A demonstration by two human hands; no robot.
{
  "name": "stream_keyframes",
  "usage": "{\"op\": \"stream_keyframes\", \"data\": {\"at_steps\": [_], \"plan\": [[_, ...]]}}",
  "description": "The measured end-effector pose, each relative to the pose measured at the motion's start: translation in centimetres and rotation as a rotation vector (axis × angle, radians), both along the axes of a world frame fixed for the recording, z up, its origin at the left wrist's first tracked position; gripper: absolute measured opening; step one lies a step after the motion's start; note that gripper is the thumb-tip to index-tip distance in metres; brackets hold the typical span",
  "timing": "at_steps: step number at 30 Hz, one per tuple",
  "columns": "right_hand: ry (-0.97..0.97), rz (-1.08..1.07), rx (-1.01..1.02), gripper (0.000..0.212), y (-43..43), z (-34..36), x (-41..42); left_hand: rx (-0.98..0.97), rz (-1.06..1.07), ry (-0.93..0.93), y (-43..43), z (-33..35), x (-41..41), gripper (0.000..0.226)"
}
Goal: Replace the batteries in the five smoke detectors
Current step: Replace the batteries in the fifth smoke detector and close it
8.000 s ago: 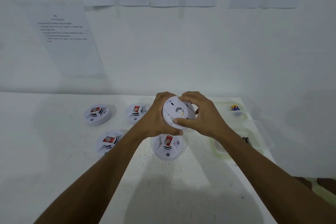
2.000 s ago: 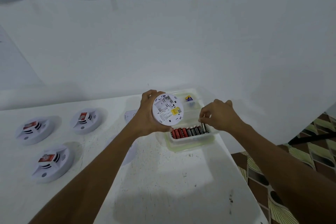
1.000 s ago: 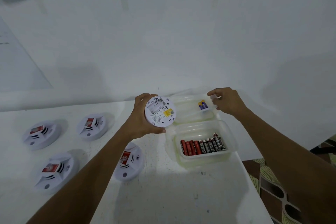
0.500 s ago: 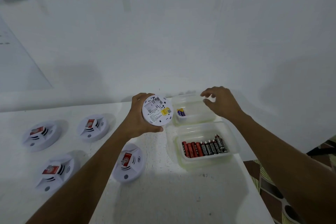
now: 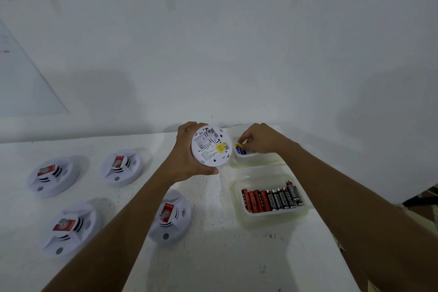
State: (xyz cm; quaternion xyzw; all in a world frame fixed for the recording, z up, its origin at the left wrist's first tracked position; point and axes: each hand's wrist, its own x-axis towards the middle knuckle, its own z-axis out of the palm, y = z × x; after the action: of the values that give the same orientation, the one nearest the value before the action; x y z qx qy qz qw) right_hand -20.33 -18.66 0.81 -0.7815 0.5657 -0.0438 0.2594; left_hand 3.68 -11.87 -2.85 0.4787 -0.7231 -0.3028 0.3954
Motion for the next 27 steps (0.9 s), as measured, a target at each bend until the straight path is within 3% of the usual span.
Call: {"op": "stream_keyframes", "data": {"at_steps": [7,15,17,22,27], "plan": [[-0.034,-0.055,0.021,0.008,0.1,0.1,0.0,0.002,0.002,-0.024,-0.2,-0.3,-0.1,0.102],[-0.239,-0.135,0.022,0.016,1.0,0.8,-0.8,-0.001,-0.006,0.0,0.2,0.3,-0.2,0.103],[-0.365,-0.19,-0.039,0.011,1.6,1.5,-1.0,0.0,-0.01,0.007,0.4,0.5,-0.2,0.103],[-0.906,-0.294,-0.126,0.009,5.2,3.8,-0.2,-0.014,-0.016,0.027,1.3,1.1,-0.7,0.104],[-1.021,-0.348,-0.191,0.01,8.8,3.0,2.6,-0.042,-0.039,-0.021,2.4,1.2,-1.8,0.099]]}}
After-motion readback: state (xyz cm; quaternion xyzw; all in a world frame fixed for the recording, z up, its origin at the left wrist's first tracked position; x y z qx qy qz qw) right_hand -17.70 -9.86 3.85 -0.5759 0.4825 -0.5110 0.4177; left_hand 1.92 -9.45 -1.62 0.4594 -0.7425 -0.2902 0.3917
